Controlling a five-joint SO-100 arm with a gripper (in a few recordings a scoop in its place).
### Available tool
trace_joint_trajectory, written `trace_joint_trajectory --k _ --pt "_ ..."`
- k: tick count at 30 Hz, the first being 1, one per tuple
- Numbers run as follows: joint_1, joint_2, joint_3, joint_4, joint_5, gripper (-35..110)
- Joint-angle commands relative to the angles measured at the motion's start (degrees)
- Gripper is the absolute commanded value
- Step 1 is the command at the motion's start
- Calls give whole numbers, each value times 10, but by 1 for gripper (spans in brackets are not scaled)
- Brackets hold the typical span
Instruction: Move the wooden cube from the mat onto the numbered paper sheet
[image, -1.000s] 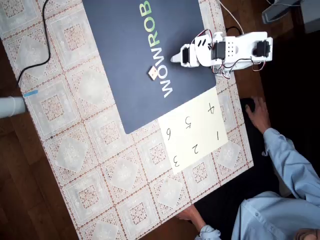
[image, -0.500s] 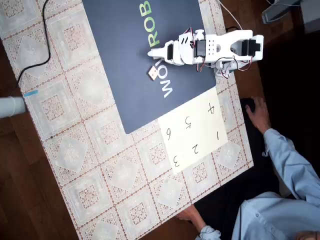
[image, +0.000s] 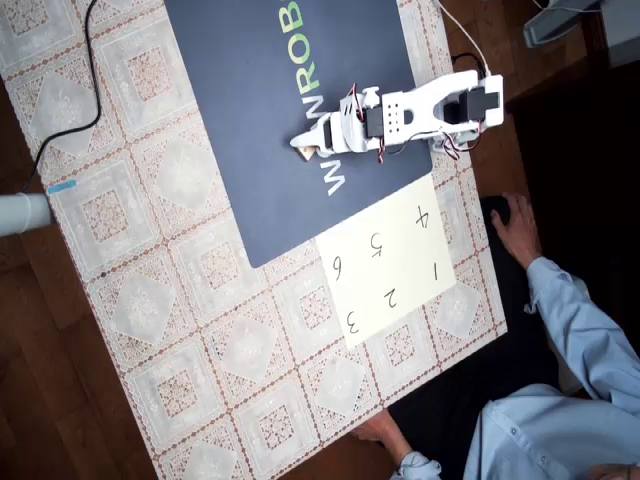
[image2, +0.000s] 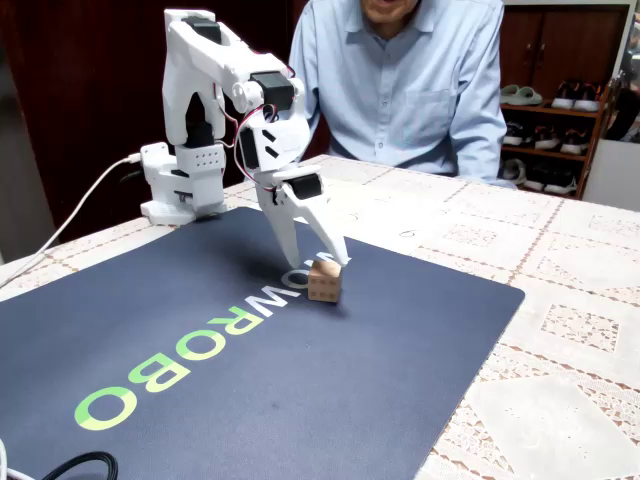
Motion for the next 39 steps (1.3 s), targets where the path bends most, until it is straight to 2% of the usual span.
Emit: trace_joint_trajectory --k 1,22,27,39 --pt "3 -1 -29 4 -13 41" --pt "-32 -90 -127 40 -35 33" --pt "-40 -98 -141 54 -63 20" --pt "-32 -102 -150 69 -56 24"
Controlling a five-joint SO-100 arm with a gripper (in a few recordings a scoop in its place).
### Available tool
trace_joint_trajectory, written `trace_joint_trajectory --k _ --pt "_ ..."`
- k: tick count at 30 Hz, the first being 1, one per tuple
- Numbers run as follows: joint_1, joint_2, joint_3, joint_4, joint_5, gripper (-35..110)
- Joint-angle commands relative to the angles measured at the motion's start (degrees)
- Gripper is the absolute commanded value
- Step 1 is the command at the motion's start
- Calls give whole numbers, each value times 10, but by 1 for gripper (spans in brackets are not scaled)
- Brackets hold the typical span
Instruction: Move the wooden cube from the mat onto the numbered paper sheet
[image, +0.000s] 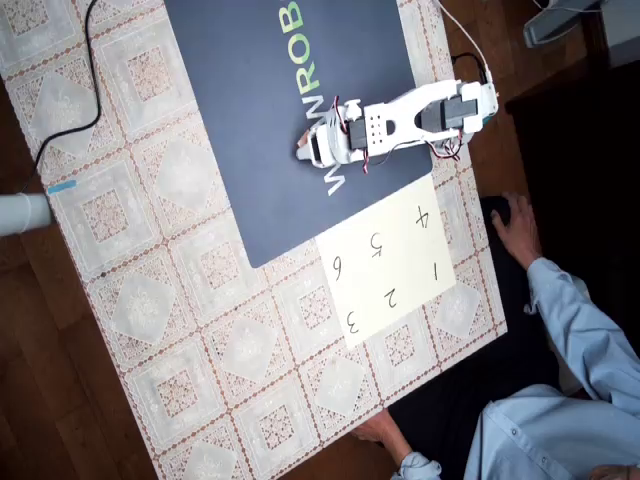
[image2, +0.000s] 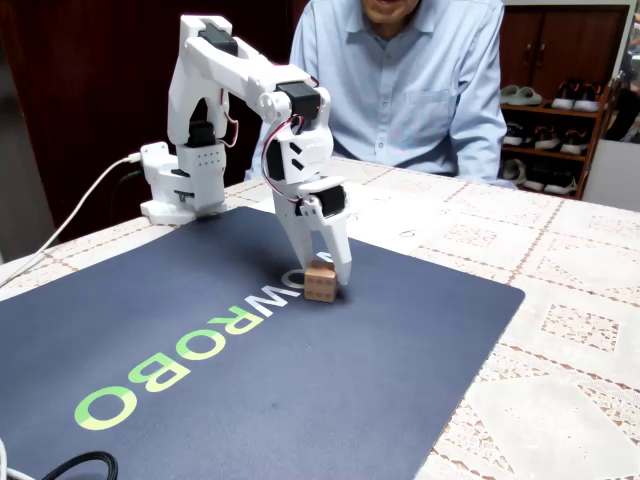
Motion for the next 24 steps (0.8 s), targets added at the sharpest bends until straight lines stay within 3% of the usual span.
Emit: trace_joint_trajectory --k 1,15,24 --pt "6 11 -9 8 4 27" --pt "33 16 -3 8 6 31" --pt "28 4 -22 14 -11 19"
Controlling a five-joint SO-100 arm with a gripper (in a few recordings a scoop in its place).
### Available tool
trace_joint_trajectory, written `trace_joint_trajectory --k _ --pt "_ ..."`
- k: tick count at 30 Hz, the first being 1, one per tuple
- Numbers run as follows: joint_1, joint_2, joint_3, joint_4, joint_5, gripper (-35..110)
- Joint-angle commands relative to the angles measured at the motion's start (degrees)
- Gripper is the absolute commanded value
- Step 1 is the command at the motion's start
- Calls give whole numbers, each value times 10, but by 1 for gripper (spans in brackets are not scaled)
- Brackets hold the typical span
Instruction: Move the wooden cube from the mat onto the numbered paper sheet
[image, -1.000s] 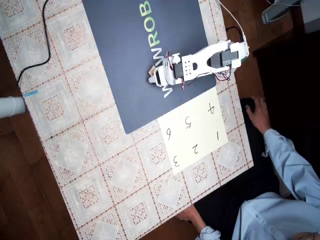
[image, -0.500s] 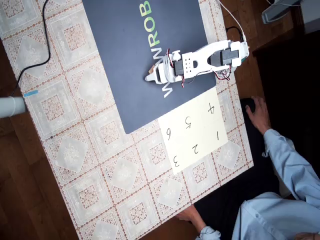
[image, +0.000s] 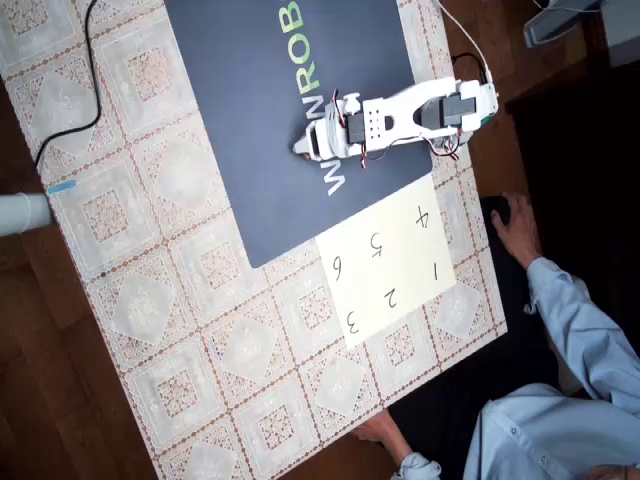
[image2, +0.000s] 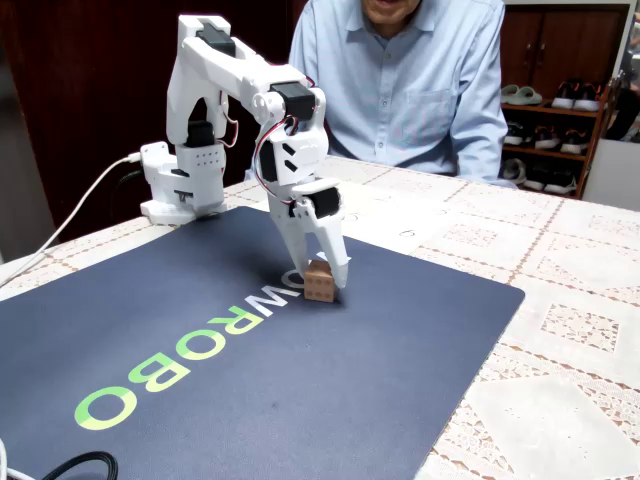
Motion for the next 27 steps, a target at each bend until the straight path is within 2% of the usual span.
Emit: trace_joint_trajectory --k 1,6,16,22,27 --pt "2 7 -15 4 -12 18" --pt "0 2 -25 10 -14 15" --pt "3 23 -5 -4 -42 0" --pt "-7 156 113 -43 -44 0" --pt "-62 302 219 -47 -13 0"
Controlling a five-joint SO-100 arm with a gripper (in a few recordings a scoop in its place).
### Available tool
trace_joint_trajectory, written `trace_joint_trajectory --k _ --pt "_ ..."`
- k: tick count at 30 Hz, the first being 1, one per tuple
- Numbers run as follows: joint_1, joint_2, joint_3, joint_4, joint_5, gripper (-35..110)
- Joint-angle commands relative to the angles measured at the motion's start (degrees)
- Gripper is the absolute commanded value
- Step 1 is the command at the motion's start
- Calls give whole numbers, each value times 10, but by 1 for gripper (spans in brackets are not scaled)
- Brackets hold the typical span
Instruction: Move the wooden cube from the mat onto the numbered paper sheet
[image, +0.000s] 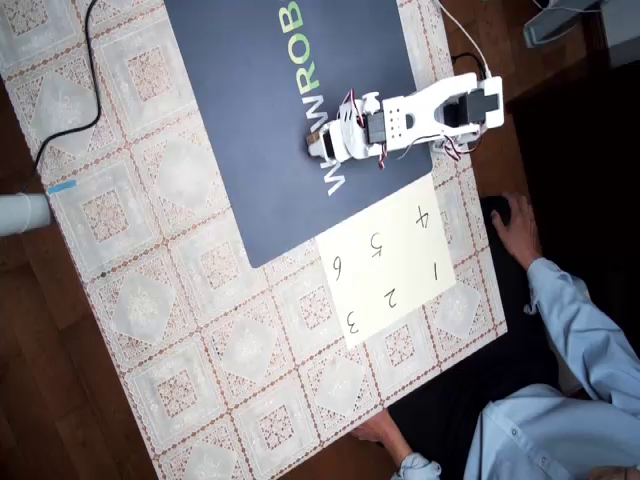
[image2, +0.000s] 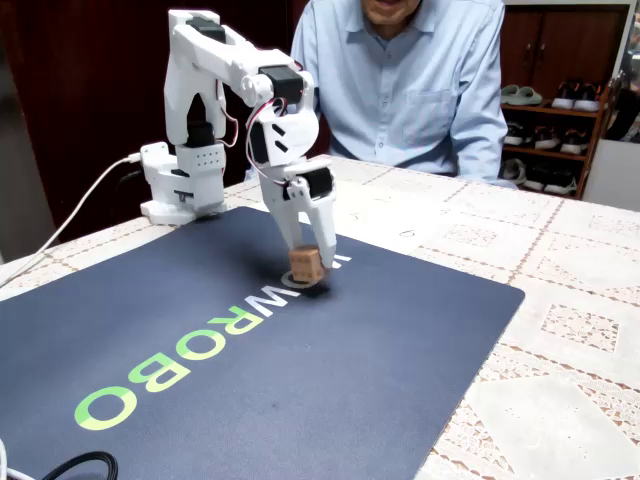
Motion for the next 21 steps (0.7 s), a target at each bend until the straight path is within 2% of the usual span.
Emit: trace_joint_trajectory --k 1,8,15,21 --pt "-43 138 72 -4 21 0" --pt "-196 308 176 -22 92 0" --pt "-355 319 141 9 166 0" --pt "-448 299 90 16 163 0"
